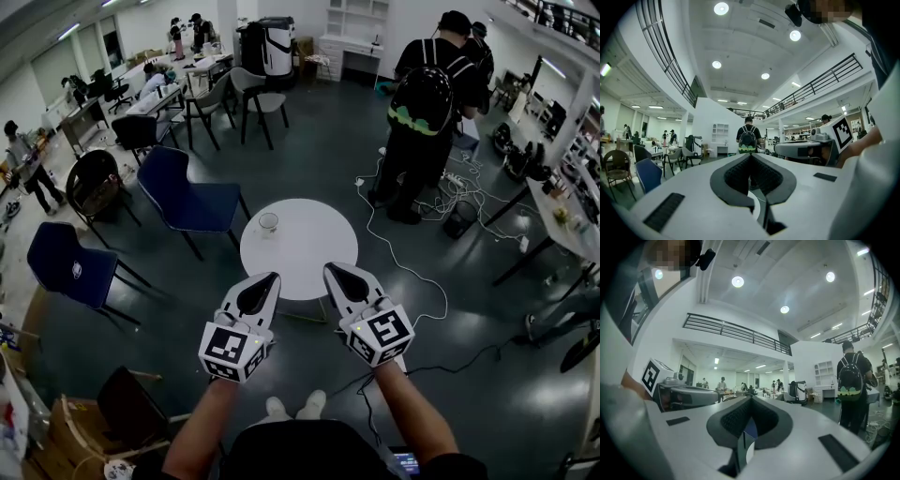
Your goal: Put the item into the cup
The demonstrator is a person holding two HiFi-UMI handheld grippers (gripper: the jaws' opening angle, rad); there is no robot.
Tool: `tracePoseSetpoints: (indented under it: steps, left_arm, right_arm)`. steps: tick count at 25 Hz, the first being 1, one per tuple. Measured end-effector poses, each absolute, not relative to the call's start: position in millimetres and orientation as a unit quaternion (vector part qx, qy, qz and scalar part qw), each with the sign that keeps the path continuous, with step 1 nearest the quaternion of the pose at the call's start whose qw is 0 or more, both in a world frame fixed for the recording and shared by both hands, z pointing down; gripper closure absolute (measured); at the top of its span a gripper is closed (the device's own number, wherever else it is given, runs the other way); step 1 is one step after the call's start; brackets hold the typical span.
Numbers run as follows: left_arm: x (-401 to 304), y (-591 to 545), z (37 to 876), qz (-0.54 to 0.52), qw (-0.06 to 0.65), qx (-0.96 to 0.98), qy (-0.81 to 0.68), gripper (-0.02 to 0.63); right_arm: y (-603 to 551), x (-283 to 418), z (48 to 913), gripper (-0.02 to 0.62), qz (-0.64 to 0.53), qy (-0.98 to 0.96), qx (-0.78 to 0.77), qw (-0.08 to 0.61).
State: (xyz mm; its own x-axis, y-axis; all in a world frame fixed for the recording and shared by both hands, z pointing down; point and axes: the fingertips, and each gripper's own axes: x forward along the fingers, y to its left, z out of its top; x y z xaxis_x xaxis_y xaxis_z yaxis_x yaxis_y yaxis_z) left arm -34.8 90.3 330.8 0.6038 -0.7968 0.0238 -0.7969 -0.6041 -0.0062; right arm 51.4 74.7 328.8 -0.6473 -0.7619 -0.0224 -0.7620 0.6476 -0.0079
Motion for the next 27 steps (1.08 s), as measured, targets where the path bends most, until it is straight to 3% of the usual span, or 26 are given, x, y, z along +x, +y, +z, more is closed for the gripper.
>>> tracePoseSetpoints:
  steps: [27]
  left_arm:
    - [-71.6,109.7,326.4,-0.005,0.005,0.892,-0.452,0.591]
  right_arm:
    - [99.0,18.3,325.0,0.581,0.009,0.908,-0.418,0.007]
